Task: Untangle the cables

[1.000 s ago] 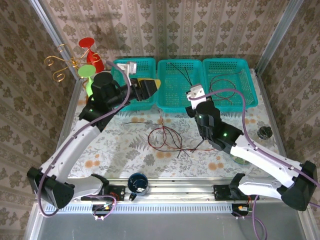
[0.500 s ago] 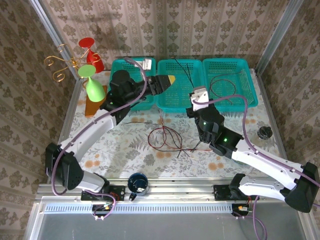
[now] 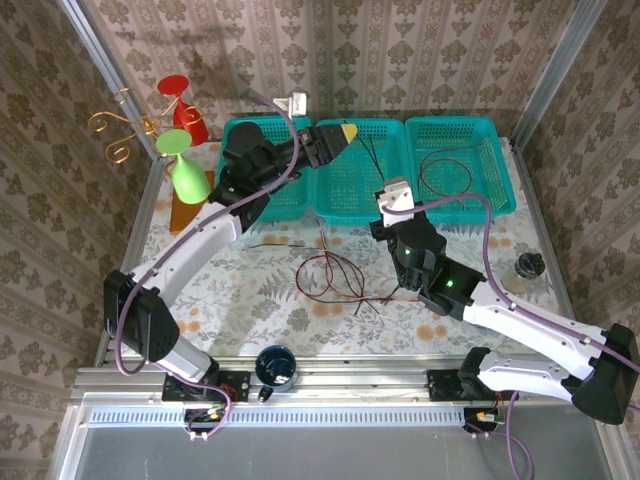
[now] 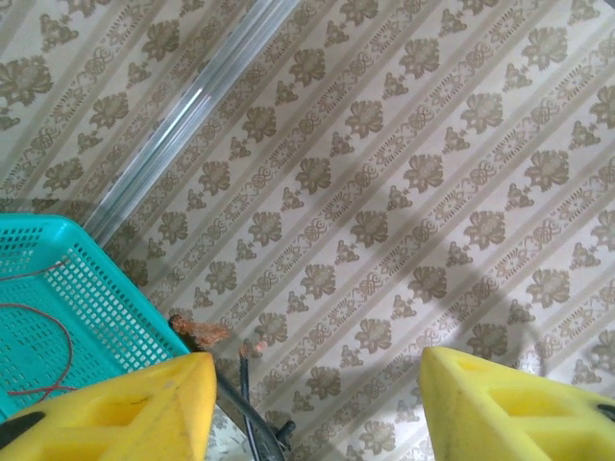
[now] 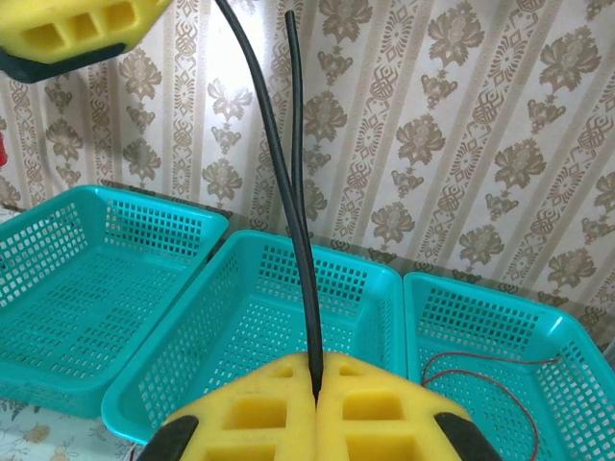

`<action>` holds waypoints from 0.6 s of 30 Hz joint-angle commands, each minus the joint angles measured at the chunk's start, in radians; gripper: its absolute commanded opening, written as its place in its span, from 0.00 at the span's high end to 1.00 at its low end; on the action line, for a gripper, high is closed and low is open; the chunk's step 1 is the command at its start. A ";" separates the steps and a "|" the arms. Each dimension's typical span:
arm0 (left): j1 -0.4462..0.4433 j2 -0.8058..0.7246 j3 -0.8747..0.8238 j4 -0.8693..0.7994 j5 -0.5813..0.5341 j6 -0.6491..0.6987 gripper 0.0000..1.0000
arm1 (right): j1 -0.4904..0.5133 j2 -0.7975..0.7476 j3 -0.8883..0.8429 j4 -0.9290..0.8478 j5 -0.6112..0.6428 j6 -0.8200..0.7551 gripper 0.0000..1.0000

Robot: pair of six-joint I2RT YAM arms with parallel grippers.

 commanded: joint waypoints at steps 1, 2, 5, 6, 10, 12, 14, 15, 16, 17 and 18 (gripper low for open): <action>0.001 0.040 0.057 0.033 -0.015 -0.006 0.46 | 0.012 -0.023 -0.013 0.036 0.038 -0.017 1.00; 0.001 0.050 0.066 0.032 -0.012 -0.010 0.48 | 0.014 -0.024 -0.013 0.036 0.038 -0.019 1.00; 0.000 0.068 0.077 0.035 -0.006 -0.015 0.53 | 0.018 -0.030 -0.015 0.038 0.038 -0.021 1.00; 0.000 0.069 0.074 0.034 -0.007 -0.015 0.57 | 0.018 -0.032 -0.016 0.038 0.038 -0.023 1.00; -0.002 0.056 0.047 0.038 -0.024 -0.013 0.89 | 0.018 -0.038 -0.017 0.035 0.035 -0.030 1.00; 0.000 0.047 0.039 0.031 -0.033 -0.002 0.95 | 0.019 -0.042 -0.021 0.034 0.033 -0.030 1.00; 0.000 0.040 0.037 0.023 -0.034 0.007 0.84 | 0.018 -0.043 -0.020 0.033 0.030 -0.032 1.00; 0.000 0.038 0.036 0.021 -0.033 0.008 0.73 | 0.019 -0.043 -0.018 0.031 0.032 -0.031 1.00; -0.002 0.038 0.035 0.018 -0.030 0.008 0.63 | 0.019 -0.042 -0.017 0.032 0.033 -0.033 1.00; -0.002 0.036 0.034 0.017 -0.031 0.008 0.60 | 0.019 -0.042 -0.018 0.033 0.032 -0.035 1.00; -0.002 0.037 0.034 0.017 -0.029 0.008 0.61 | 0.018 -0.043 -0.016 0.035 0.031 -0.037 1.00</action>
